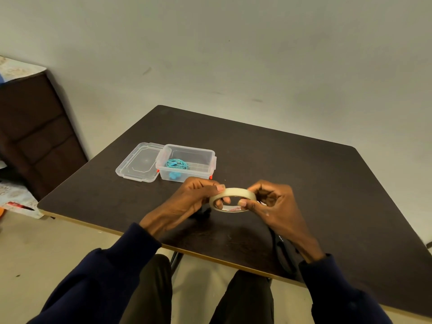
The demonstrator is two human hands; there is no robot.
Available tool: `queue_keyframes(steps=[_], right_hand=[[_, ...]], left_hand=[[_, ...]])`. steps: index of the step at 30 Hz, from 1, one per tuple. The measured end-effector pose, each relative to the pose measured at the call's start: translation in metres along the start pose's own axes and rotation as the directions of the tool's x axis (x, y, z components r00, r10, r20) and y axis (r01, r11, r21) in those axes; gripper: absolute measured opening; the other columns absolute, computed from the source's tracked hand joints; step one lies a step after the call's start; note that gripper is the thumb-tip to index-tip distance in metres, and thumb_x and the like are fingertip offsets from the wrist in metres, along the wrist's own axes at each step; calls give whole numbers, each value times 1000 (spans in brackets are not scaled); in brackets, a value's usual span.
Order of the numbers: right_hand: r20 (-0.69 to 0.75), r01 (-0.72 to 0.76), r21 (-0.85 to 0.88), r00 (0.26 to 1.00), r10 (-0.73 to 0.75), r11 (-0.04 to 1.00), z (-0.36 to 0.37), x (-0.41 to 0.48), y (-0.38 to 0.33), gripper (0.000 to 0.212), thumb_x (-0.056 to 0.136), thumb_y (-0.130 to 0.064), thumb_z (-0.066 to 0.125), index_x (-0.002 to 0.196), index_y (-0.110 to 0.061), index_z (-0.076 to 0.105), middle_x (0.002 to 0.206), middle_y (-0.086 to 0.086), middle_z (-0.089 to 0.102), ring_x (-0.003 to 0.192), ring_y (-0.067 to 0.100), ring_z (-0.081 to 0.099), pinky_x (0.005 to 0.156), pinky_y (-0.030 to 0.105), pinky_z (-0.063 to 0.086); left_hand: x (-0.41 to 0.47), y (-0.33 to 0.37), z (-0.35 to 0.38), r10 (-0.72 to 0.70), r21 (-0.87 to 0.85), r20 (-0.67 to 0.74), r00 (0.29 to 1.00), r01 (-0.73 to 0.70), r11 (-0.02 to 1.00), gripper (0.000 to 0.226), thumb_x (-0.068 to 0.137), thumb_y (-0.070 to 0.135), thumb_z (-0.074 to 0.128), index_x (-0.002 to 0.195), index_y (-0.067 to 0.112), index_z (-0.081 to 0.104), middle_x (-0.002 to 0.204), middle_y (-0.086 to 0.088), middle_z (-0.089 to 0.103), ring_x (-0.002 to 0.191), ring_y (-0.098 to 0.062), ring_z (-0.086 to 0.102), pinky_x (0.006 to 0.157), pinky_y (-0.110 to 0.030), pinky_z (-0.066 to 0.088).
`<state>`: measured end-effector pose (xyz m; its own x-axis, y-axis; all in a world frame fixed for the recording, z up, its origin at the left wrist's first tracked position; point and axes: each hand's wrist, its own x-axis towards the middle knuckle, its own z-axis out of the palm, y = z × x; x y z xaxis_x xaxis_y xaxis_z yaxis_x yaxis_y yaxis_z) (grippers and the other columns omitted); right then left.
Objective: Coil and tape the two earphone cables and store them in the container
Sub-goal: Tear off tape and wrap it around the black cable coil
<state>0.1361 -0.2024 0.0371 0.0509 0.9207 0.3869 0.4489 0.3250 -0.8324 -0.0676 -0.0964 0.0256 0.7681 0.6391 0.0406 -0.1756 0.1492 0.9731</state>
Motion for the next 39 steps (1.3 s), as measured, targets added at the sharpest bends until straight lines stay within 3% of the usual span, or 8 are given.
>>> queue_keyframes(steps=[6,13,20,24,27,32,35,39], right_hand=[[41,41,-117,998,-37,992,-2,2,-7,22,80,-37,76,98,-24,75,93,-9,76,87,12,72,75,26,59],[60,119,-249,992,-107,961,-3,4,-8,26,80,-29,81,100,-15,78,92,-7,76,83,7,71,71,21,57],[143,205,-370,976,-163,906,-4,10,-16,25,80,-23,83,103,-18,77,93,-7,76,84,4,68,73,16,54],[191,277,-407,958,-216,870,-4,12,-19,25,79,-23,84,102,-14,78,92,-3,76,82,4,67,73,11,50],[171,246,-339,965,-198,908,-4,10,-19,29,79,-28,82,103,-13,75,95,-4,76,86,3,70,77,15,55],[52,34,-50,998,-32,998,-4,-7,-5,28,78,-25,81,99,-9,71,92,0,74,84,15,73,76,28,60],[-4,1,33,1000,0,999,-4,-13,1,18,80,-17,79,93,-8,72,88,4,75,81,19,73,71,30,60],[-13,27,-30,1000,-27,999,-3,-11,-1,18,81,-22,79,96,-14,75,89,-3,74,82,17,72,72,28,59]], left_hand=[[7,1,9,67,292,19,998,-69,954,28,85,29,62,86,5,74,74,4,74,69,-8,66,72,-19,54],[10,-3,9,82,290,-46,996,-65,955,27,81,32,66,82,6,75,73,1,74,68,-10,66,73,-21,55],[10,-2,11,93,312,-47,995,-73,947,20,77,32,69,76,13,75,72,-3,74,70,-14,67,74,-27,54],[9,-3,14,104,289,-28,994,-91,953,19,76,31,71,74,12,74,69,1,73,66,-10,67,68,-18,54],[8,-8,15,123,208,-8,992,-119,971,22,81,32,78,73,12,76,74,-6,72,72,-14,67,75,-23,55],[4,-9,10,79,-81,-17,997,-81,993,18,79,30,76,77,12,77,74,-8,68,72,-16,64,75,-25,56],[2,-9,7,71,23,0,998,-71,997,14,86,25,73,81,13,78,77,-7,70,72,-15,66,73,-24,57],[3,-8,7,85,138,-41,996,-79,987,26,75,39,73,81,14,79,77,-8,73,69,-16,66,69,-23,57]])
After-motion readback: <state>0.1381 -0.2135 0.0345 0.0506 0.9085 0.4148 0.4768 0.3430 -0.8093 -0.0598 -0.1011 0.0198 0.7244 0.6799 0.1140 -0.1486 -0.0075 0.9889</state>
